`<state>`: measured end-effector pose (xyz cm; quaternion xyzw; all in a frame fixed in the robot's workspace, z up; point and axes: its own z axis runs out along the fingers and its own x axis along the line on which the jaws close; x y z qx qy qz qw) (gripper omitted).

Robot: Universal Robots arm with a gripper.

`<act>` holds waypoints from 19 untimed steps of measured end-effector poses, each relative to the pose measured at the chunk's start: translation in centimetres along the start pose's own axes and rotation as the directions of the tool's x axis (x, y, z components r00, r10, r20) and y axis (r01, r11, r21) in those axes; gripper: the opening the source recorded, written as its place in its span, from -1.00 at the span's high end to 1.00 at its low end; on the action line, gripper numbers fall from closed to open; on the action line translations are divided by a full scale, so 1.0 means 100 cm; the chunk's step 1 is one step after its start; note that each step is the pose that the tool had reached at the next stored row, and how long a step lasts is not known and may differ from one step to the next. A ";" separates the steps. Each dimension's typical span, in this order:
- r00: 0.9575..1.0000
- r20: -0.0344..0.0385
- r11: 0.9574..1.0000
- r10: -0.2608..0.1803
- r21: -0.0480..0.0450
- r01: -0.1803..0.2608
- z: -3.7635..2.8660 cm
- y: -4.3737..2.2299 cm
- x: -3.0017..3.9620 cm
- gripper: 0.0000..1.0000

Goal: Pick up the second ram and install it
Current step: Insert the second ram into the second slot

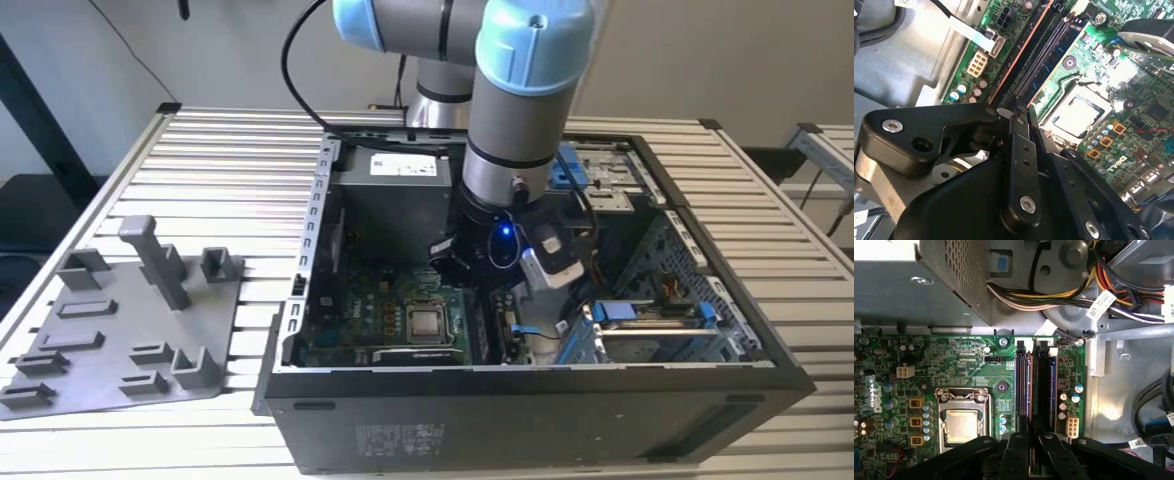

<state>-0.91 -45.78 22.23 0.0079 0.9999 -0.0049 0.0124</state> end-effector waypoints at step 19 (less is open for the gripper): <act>1.000 -0.010 1.000 -0.002 0.000 0.002 0.0063 -0.0008 -0.0012 0.72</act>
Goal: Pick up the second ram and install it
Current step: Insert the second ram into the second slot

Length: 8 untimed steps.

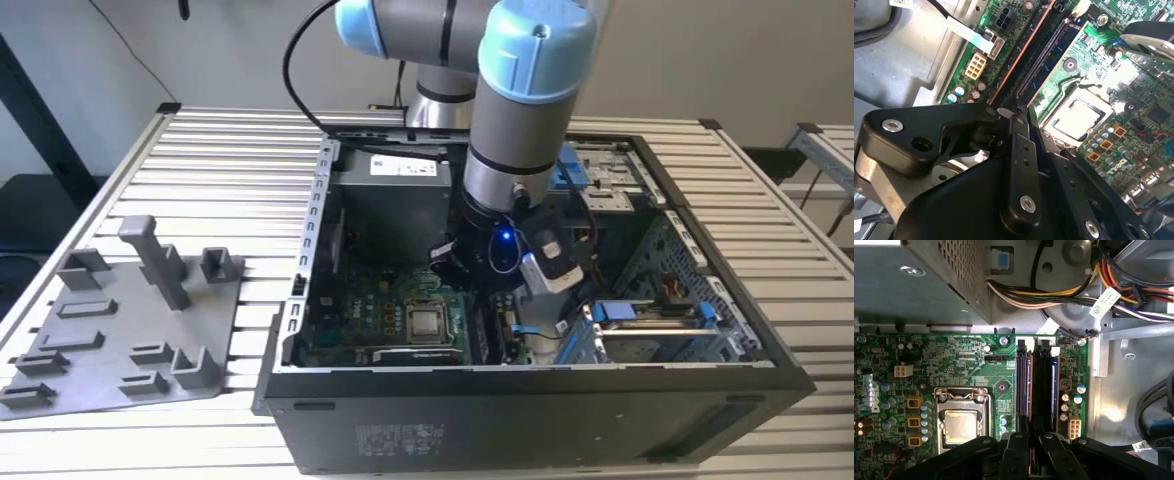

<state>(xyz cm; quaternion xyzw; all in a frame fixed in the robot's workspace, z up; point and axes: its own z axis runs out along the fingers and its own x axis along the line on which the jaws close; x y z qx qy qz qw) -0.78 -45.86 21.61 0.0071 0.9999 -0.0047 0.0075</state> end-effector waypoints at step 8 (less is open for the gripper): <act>1.000 -0.001 1.000 0.000 0.000 0.000 0.0042 0.0001 0.0001 0.72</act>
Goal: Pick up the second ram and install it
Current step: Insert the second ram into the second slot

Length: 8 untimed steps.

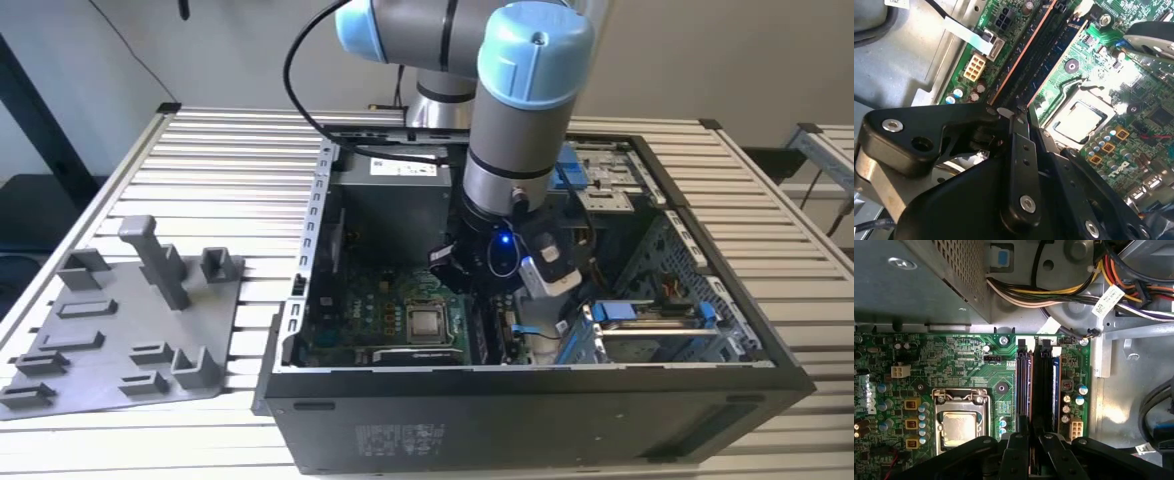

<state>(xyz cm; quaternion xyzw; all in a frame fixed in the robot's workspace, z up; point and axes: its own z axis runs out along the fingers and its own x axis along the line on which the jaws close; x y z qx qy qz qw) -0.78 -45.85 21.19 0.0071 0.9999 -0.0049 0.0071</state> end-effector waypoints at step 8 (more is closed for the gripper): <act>1.000 0.000 1.000 0.000 0.000 0.000 -0.0040 0.0000 0.0000 0.55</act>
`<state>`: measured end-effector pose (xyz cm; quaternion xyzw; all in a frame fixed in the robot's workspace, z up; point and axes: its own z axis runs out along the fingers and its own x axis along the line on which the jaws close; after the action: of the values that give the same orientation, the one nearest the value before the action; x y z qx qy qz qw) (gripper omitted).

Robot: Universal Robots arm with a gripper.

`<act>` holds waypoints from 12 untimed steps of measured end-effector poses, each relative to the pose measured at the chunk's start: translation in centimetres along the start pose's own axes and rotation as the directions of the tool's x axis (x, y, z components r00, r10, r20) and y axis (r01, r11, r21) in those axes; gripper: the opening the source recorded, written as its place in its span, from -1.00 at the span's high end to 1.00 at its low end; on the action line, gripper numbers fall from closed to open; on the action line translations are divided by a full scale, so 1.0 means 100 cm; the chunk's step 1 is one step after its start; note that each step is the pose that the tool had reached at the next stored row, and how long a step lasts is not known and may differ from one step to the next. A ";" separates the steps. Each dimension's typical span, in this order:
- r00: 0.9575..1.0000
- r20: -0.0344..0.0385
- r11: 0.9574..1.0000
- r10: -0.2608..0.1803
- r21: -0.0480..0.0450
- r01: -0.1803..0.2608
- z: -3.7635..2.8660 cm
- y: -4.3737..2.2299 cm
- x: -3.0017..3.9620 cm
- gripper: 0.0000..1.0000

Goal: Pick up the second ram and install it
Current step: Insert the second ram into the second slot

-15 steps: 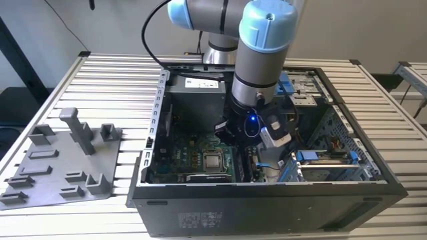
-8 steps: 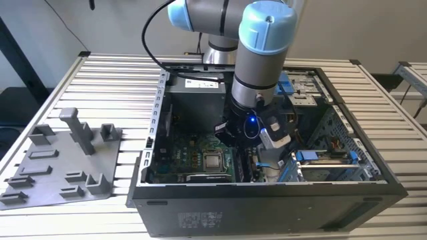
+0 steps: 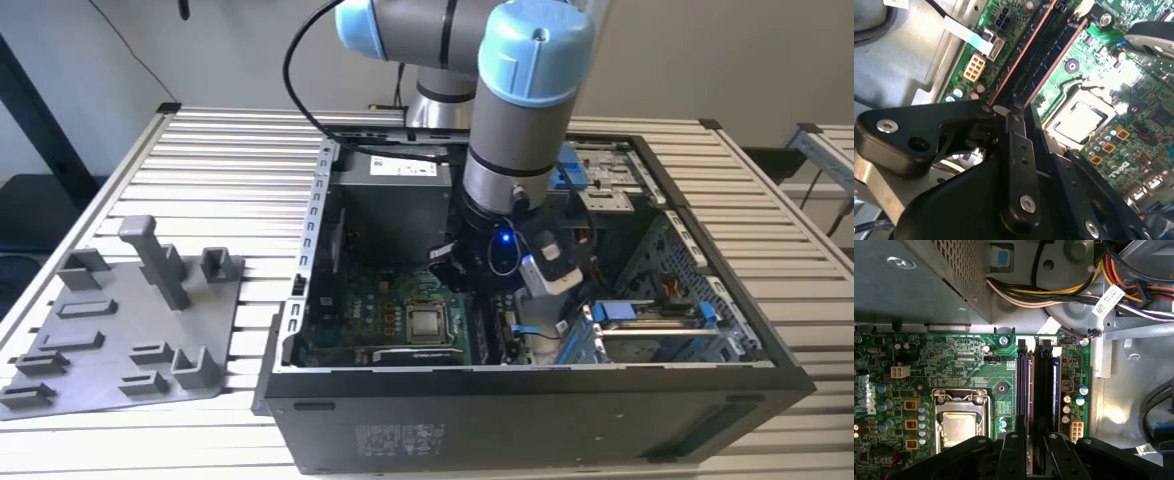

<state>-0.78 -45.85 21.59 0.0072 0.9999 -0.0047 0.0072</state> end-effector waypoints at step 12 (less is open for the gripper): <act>1.000 0.000 1.000 0.000 -0.002 0.000 -0.0364 -0.0003 -0.0005 0.60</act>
<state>-0.78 -45.85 25.23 0.0072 0.9999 -0.0038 0.0072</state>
